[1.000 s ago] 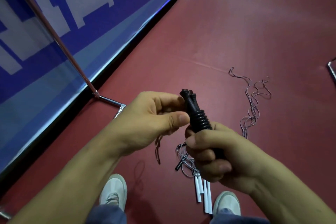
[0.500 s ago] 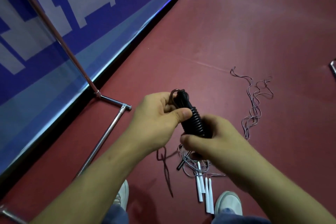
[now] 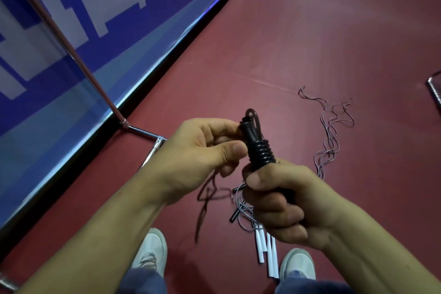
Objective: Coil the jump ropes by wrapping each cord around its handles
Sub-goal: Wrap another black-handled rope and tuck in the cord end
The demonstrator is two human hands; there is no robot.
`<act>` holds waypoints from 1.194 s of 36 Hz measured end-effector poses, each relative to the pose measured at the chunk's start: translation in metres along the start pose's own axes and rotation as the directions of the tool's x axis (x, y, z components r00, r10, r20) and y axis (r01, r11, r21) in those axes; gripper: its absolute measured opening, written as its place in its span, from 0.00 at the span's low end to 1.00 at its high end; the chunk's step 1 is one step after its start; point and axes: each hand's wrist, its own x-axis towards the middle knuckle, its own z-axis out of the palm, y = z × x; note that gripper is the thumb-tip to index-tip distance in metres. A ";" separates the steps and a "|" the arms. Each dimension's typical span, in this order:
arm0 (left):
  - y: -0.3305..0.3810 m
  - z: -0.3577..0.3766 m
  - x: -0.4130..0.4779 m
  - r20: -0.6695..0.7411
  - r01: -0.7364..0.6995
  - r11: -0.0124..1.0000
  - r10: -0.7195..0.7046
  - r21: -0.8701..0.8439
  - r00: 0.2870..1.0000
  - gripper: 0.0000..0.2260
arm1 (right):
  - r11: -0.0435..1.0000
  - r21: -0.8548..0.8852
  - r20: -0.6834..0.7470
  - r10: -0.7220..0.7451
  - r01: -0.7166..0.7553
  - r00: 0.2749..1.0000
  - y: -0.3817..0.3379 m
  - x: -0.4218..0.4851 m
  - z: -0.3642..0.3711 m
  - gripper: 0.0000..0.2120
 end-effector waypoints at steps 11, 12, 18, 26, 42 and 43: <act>-0.010 0.009 0.004 -0.092 0.047 0.995 -0.054 -0.083 0.994 0.12 | 0.999 -0.048 -0.098 0.008 -0.013 0.995 0.003 0.008 -0.009 0.15; -0.012 0.007 0.005 -0.152 0.054 0.998 -0.059 -0.041 0.987 0.08 | 0.980 -0.194 -0.260 -0.086 0.035 0.962 0.005 0.012 -0.009 0.16; -0.020 0.014 0.007 -0.349 0.064 0.988 -0.012 0.139 0.937 0.02 | 0.530 -0.845 -0.441 -0.617 -0.070 0.652 0.022 0.026 -0.005 0.13; -0.008 0.013 0.000 -0.136 -0.023 0.996 0.035 0.092 0.990 0.09 | 0.826 -0.541 -0.383 -0.409 0.159 0.828 0.004 0.012 0.004 0.15; -0.007 0.009 0.003 -0.123 0.047 0.997 -0.054 -0.058 0.991 0.07 | 0.970 -0.235 -0.173 -0.111 0.068 0.979 0.000 0.009 -0.008 0.12; -0.008 0.009 0.003 -0.160 0.056 0.997 -0.063 -0.049 0.985 0.07 | 0.913 -0.397 -0.282 -0.221 0.096 0.934 0.002 0.012 -0.007 0.12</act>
